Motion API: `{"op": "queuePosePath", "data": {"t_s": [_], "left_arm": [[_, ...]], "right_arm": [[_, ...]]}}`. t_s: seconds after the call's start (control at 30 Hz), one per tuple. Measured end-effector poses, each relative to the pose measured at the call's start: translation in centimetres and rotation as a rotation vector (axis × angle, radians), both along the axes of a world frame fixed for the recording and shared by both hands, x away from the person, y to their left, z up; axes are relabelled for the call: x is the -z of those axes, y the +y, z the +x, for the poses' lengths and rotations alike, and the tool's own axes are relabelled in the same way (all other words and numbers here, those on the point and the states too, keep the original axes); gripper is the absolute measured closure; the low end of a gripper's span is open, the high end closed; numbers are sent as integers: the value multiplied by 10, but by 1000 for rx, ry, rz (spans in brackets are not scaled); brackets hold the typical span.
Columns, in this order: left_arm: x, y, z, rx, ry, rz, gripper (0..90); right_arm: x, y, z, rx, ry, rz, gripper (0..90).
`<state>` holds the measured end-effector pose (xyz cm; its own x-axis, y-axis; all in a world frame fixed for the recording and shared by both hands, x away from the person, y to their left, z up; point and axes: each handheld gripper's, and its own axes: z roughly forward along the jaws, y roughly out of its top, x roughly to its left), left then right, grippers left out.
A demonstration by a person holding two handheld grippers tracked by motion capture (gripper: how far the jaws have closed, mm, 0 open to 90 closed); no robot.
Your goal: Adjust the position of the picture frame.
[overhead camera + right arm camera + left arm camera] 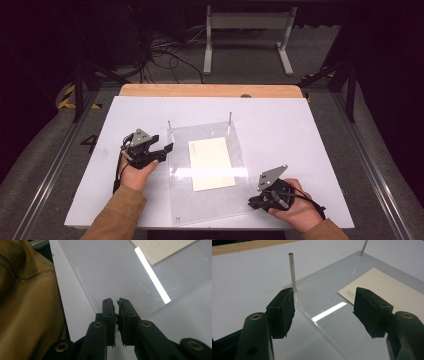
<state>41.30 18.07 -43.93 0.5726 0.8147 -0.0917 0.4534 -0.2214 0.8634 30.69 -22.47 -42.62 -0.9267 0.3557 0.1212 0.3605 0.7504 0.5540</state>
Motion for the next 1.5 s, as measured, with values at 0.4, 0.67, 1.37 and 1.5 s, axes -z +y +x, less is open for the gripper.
{"op": "queuePosePath", "data": {"t_s": [0.4, 0.67, 1.37, 1.5], "left_arm": [[7, -6, 45, -124, -22, -70, 400], [12, -19, 60, -141, -50, 15, 537], [8, -31, 73, -90, -61, 73, 852], [-3, -40, 78, -68, -85, 97, 851]], "right_arm": [[-21, -32, 8, 131, -128, 161, 742], [-16, -34, 10, 141, -127, 156, 734], [-17, -42, 10, 148, -139, 175, 730], [-18, -43, 9, 147, -140, 179, 729]]}}
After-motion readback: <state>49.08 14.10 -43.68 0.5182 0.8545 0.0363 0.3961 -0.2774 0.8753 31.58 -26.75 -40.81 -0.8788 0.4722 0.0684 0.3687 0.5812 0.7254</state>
